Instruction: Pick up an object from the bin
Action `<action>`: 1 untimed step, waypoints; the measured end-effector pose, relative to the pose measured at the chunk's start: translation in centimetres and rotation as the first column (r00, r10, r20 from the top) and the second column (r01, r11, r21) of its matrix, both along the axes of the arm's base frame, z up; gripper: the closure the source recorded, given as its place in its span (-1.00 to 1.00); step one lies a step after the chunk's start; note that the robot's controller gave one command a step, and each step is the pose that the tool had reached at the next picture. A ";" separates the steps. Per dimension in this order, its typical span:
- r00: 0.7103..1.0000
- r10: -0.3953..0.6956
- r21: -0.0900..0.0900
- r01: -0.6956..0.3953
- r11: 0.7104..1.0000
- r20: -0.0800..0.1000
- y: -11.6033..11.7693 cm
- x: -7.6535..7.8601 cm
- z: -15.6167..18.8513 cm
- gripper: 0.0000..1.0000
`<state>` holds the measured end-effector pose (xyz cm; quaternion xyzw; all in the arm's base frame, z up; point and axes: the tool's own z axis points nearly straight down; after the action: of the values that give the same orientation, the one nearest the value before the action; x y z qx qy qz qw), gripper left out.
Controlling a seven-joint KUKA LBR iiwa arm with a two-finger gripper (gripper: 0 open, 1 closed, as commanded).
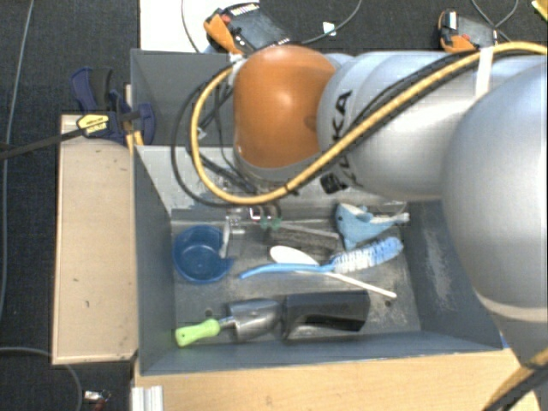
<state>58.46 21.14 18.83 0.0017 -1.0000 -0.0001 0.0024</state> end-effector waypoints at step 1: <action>1.000 -0.007 0.001 0.007 1.000 0.008 -0.1 0.2 0.5 -1.00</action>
Offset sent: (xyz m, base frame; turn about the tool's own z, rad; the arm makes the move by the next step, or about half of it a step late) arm -0.0286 0.0442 -0.1183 -0.3943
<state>58.67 21.02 19.31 -0.0017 -1.0000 -0.0008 -0.0017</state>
